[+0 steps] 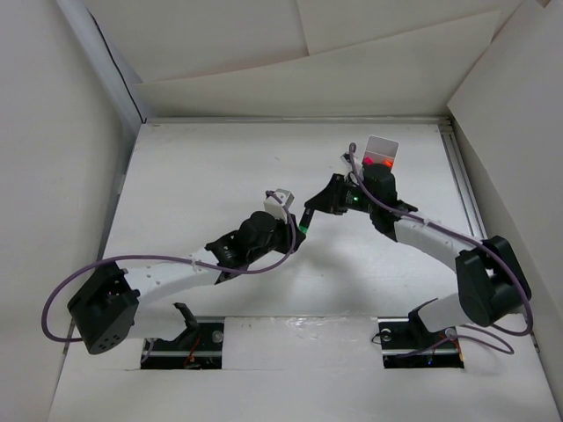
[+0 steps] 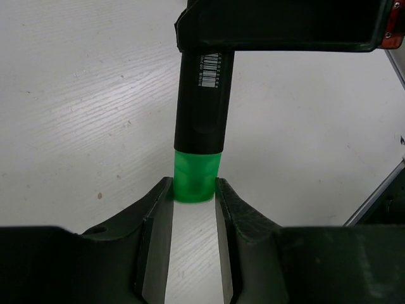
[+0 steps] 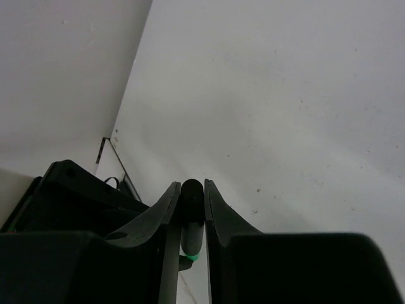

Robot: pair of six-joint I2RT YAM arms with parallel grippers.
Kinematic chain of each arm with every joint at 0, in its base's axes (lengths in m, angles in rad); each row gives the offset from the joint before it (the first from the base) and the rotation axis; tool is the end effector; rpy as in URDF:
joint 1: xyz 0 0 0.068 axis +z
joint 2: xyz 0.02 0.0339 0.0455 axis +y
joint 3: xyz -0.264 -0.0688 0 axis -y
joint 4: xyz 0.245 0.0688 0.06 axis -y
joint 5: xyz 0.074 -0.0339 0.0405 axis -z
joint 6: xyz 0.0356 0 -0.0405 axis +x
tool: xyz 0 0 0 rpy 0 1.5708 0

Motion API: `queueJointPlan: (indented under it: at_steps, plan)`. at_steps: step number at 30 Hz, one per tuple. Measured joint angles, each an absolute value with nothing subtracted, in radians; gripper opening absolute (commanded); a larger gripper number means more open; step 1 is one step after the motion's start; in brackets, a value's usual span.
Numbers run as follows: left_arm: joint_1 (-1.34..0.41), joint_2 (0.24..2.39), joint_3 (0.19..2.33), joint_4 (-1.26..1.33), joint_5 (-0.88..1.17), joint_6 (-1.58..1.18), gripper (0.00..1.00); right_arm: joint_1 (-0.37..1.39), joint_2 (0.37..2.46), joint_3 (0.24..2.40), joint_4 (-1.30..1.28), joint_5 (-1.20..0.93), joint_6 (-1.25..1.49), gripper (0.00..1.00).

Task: Sort the stationery into containers
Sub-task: Place the stationery in the storage box.

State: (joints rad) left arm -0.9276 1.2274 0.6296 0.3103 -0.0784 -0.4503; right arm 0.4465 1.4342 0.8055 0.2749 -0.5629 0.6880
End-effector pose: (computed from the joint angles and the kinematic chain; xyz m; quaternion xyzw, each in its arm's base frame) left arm 0.1656 -0.2163 0.2427 0.1664 0.7834 -0.3560 0.4816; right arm 0.2761 0.1532 0.2434 -0.0627 0.8016 0.4873 0.3407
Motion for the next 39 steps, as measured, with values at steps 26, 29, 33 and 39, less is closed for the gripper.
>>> queueJointPlan:
  at_steps: [26,29,33,39]
  plan:
    - [-0.888,1.129,0.605,0.360,-0.233,-0.422,0.86,0.288,1.277,0.879,0.111,0.150,0.605,0.00]
    - [-0.886,1.130,0.595,0.355,-0.238,-0.422,0.85,0.259,1.284,0.896,0.101,0.285,0.598,0.00]
    - [-0.886,1.128,0.594,0.355,-0.242,-0.422,0.85,0.243,1.333,0.934,0.094,0.439,0.595,0.00]
    - [-0.886,1.056,0.572,0.349,-0.279,-0.431,1.00,0.243,1.439,0.986,0.086,0.562,0.599,0.00]
